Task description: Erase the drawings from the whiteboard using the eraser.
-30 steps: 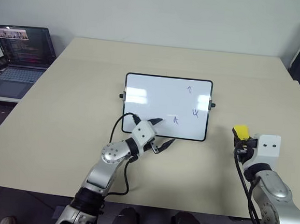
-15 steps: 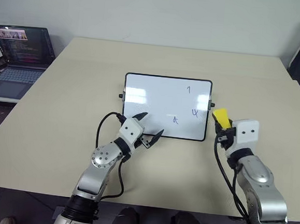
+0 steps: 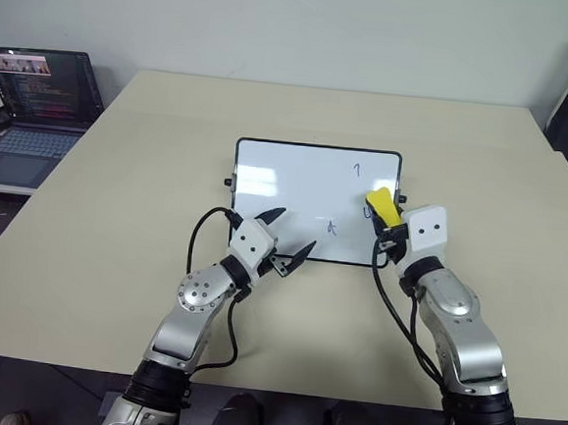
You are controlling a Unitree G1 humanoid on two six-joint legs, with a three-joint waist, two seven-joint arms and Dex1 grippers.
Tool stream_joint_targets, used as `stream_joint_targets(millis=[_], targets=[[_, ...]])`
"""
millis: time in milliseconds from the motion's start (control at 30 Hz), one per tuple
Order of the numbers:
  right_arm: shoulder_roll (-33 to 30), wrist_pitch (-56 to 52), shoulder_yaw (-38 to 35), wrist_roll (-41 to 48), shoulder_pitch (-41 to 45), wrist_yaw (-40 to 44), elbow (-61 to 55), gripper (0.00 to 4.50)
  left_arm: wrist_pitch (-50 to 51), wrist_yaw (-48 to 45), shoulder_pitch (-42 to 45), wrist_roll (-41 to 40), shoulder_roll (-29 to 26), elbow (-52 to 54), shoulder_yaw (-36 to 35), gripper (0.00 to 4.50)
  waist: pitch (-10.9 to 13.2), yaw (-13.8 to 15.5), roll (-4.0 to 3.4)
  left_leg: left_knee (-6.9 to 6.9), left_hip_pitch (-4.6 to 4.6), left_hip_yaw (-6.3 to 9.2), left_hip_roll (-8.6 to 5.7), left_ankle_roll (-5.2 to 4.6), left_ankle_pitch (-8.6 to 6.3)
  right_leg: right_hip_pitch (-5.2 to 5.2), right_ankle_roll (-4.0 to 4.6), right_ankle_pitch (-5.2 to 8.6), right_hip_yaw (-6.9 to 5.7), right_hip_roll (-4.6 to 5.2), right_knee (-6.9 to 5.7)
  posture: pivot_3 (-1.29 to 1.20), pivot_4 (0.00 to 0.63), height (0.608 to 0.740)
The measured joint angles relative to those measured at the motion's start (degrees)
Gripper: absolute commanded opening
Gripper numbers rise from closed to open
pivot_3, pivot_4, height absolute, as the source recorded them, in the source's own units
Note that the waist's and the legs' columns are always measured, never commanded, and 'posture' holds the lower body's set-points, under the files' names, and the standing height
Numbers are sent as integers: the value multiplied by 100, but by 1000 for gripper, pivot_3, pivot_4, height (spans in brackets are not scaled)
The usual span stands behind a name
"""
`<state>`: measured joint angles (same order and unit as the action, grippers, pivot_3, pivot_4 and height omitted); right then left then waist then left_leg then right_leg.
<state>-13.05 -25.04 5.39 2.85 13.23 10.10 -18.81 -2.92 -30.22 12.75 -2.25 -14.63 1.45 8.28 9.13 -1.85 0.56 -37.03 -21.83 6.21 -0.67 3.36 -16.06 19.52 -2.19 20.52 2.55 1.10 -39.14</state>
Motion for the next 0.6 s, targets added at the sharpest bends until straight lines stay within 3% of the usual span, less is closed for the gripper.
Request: stream_joint_targets(millis=[600], targets=[[-174,-646,270,-387,131,231,108,1372,6,-28,-73,12,64,48,108,4500,-1,3,0,-4,3,3,0,0,0,-2,0,0,0,1,-7,0,150,740]])
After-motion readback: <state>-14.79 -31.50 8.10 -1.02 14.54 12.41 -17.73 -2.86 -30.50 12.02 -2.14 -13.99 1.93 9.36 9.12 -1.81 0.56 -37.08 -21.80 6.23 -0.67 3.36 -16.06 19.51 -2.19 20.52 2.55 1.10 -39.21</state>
